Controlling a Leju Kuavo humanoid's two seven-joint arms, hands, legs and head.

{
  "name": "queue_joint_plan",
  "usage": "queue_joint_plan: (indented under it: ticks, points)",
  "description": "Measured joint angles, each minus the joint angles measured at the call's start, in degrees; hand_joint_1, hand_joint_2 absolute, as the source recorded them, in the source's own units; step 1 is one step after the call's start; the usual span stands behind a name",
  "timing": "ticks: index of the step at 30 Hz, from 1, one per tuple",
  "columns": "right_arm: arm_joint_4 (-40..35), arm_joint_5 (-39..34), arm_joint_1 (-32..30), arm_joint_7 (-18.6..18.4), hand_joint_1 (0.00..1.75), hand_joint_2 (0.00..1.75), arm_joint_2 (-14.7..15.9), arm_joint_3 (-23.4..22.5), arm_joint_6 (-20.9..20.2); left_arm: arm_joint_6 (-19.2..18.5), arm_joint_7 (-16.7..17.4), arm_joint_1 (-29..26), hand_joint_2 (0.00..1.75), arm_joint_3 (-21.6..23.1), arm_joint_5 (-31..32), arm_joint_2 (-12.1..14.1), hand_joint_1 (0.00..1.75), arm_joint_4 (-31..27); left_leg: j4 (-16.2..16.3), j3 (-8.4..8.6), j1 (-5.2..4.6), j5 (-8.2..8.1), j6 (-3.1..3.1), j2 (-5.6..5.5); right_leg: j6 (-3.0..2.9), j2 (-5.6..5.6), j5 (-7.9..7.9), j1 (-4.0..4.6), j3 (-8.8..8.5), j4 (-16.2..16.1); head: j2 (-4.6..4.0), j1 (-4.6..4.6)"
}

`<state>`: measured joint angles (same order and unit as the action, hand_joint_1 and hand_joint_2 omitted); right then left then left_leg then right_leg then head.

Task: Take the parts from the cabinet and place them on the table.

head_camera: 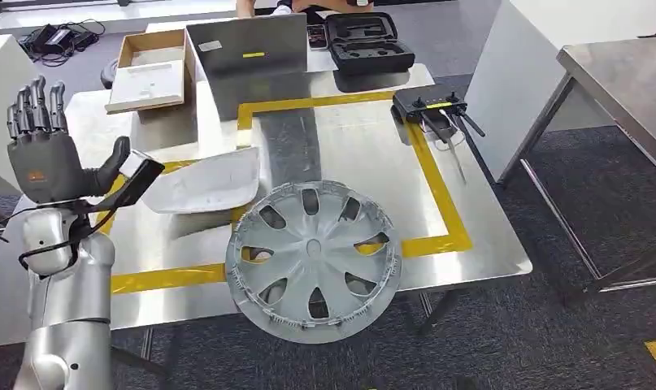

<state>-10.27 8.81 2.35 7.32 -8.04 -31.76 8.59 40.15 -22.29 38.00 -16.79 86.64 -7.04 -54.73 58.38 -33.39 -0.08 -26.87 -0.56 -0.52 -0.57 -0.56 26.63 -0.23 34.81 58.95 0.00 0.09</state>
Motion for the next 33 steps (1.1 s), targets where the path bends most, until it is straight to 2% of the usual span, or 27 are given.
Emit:
queue_joint_plan:
  ticks: [23, 29, 30, 31, 32, 33]
  points:
    - [0.0, 0.4, 0.0, -0.3, 0.0, 0.0, -0.1, -0.4, -0.3, 0.0, -0.2, 1.2, 0.0, 0.8, -0.2, 0.3, 1.75, 2.6, 0.0, 0.01, -0.01, 0.0, 0.0, 0.0, 0.01, 0.0, -0.01, -0.01, -0.03, 0.0, 0.0, 0.0]
    - [0.0, -0.5, 0.0, -0.7, 0.0, 0.0, -0.5, -1.4, -0.6, 0.0, 0.8, 1.6, 0.0, 0.9, -0.2, 1.3, 1.75, 3.3, 0.0, 0.02, 0.0, 0.0, 0.0, 0.01, 0.01, -0.02, -0.01, 0.0, -0.03, 0.0, 0.0, 0.0]
    - [0.0, -0.4, 0.0, -0.7, 0.0, 0.0, -0.7, -1.4, -0.6, 0.0, 0.4, 1.7, 0.0, 0.9, -0.4, 1.8, 1.31, 3.4, 0.0, 0.02, 0.0, 0.0, 0.0, 0.01, 0.0, -0.02, 0.0, 0.01, -0.03, 0.0, 0.0, 0.0]
    - [0.0, -0.4, 0.0, -0.7, 0.0, 0.0, -0.8, -1.5, -0.8, 0.0, 0.0, 1.8, 0.0, 0.9, -0.5, 2.0, 0.33, 3.4, 0.0, 0.02, 0.0, 0.0, 0.0, 0.02, 0.0, -0.02, 0.0, 0.01, -0.03, 0.0, 0.0, 0.0]
    - [0.0, -0.4, 0.0, -0.7, 0.0, 0.0, -0.9, -1.5, -0.9, 0.0, -0.5, 1.7, 0.0, 0.9, -0.8, 2.2, 0.0, 3.4, 0.0, 0.02, 0.0, 0.0, 0.0, 0.01, 0.0, 0.0, 0.0, 0.01, -0.03, 0.0, 0.0, 0.0]
    - [0.0, -0.6, 0.0, -0.7, 0.0, 0.0, -1.0, -1.6, -1.5, 0.0, -1.5, 1.7, 0.0, 0.9, -1.4, 2.4, 0.0, 3.4, 0.0, 0.01, 0.0, 0.0, 0.0, 0.0, 0.0, 0.01, 0.0, 0.01, -0.04, 0.0, 0.0, 0.0]
